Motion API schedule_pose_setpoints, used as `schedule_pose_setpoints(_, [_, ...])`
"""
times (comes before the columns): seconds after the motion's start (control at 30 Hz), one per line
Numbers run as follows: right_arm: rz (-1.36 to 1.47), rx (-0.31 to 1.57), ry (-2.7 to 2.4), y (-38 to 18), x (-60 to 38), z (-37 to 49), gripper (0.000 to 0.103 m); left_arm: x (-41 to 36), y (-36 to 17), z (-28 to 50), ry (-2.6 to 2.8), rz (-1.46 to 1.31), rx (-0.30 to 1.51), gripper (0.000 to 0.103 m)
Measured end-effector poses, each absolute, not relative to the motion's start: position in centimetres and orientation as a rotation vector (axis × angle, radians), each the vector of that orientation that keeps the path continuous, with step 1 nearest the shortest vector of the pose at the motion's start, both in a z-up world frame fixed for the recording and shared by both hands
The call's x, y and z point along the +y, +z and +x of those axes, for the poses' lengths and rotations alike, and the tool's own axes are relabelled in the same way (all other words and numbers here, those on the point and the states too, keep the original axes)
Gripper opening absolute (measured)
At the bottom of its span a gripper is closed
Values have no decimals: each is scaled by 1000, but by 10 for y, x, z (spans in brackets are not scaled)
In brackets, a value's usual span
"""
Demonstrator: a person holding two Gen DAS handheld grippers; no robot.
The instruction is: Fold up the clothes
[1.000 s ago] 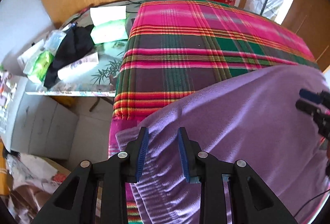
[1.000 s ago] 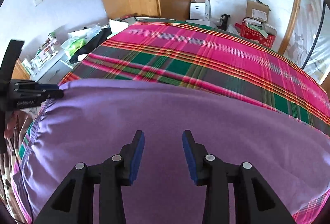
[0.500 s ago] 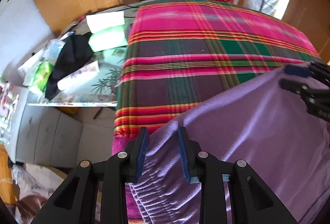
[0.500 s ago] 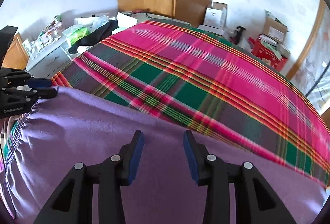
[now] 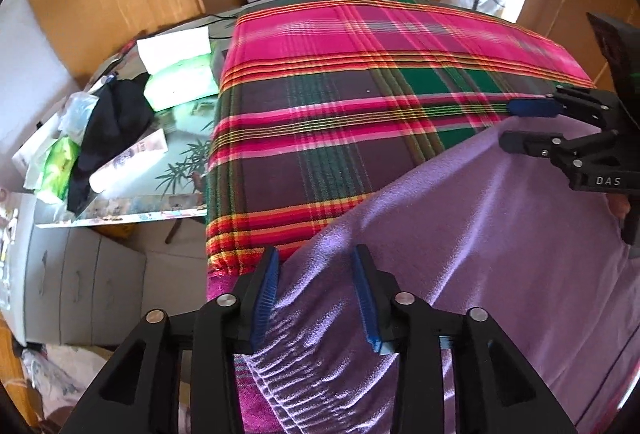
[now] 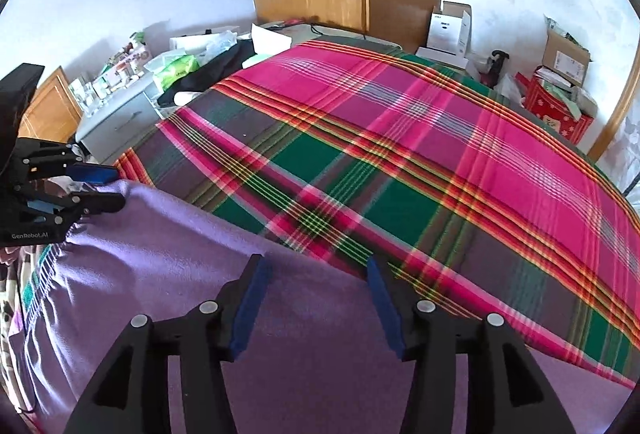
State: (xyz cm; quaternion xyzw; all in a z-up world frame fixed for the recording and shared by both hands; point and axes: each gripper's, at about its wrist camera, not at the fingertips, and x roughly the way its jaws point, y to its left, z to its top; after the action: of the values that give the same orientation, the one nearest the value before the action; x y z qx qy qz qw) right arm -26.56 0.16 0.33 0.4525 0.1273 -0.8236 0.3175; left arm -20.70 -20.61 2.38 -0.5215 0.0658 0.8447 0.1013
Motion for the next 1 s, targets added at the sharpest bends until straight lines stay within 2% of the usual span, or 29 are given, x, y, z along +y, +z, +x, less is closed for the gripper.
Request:
schedule_pose_setpoints(0.33, [1158,403,-2133,2,-2,-263,58,-206,24,-205,2459,-1489,223,49])
schedule_pose_setpoints(0.47, [1143,405,-2140,1,-1,-262,58,-201,23,-200,2475,-1462,264,49])
schedule_pose_setpoints(0.77, [1113,401,-2153,1,3,-257,56,-201,23,-197,2476,-1449,236,47])
schedule_pose_setpoints(0.87, [1110,411,-2141,2,2,-254,47,-198,24,-195,2466,-1437,245,33])
schedule_pose_setpoints(0.9, [1102,415,-2137,3,1,-251,45,-197,24,-195,2460,-1431,251,19])
schedule_pose_setpoints(0.93, [1095,419,-2134,3,1,-249,38,-196,25,-194,2458,-1427,256,10])
schedule_pose_setpoints(1.0, [1086,423,-2129,4,-1,-246,30,-196,25,-193,2472,-1425,256,9])
